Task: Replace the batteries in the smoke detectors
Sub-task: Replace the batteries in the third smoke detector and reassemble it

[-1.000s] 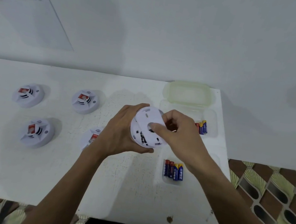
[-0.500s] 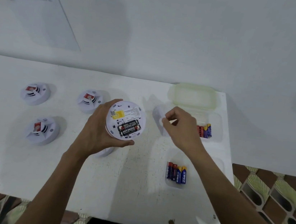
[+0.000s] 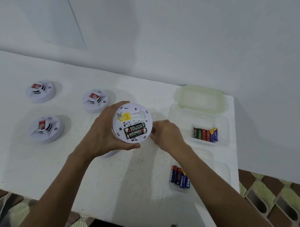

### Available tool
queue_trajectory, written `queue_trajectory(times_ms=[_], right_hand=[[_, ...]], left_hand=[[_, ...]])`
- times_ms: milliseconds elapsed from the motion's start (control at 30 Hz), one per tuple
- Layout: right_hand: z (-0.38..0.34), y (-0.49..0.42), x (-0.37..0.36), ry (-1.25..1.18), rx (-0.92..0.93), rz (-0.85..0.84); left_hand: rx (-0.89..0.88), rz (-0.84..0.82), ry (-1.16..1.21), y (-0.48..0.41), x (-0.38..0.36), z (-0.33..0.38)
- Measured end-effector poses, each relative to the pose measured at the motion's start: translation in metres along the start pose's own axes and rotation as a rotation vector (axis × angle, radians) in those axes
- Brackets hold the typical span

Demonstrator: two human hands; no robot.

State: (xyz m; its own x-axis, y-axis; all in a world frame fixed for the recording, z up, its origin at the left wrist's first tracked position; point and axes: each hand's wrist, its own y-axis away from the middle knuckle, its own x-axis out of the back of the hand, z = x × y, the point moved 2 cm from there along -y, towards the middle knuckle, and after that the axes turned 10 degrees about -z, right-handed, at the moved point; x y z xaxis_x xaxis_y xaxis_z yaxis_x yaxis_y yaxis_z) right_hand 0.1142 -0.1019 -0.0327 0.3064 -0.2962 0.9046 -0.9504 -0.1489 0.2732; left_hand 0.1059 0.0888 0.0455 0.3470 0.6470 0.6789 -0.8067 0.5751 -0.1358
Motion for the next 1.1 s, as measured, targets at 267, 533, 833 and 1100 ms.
queue_trajectory(times_ms=[267, 533, 833, 1100], right_hand=[[0.001, 0.019, 0.035, -0.429, -0.012, 0.069], [-0.028, 0.089, 0.075, -0.826, 0.035, 0.312], [-0.045, 0.105, 0.058, -0.847, -0.056, 0.38], [-0.052, 0.107, 0.053, -0.941, -0.175, 0.389]], left_hand=[[-0.027, -0.001, -0.023, -0.003, -0.001, -0.002], [-0.097, 0.004, -0.028, -0.009, -0.007, 0.007], [-0.145, -0.026, -0.048, -0.013, -0.019, 0.01], [-0.305, 0.032, -0.155, -0.015, -0.015, 0.028]])
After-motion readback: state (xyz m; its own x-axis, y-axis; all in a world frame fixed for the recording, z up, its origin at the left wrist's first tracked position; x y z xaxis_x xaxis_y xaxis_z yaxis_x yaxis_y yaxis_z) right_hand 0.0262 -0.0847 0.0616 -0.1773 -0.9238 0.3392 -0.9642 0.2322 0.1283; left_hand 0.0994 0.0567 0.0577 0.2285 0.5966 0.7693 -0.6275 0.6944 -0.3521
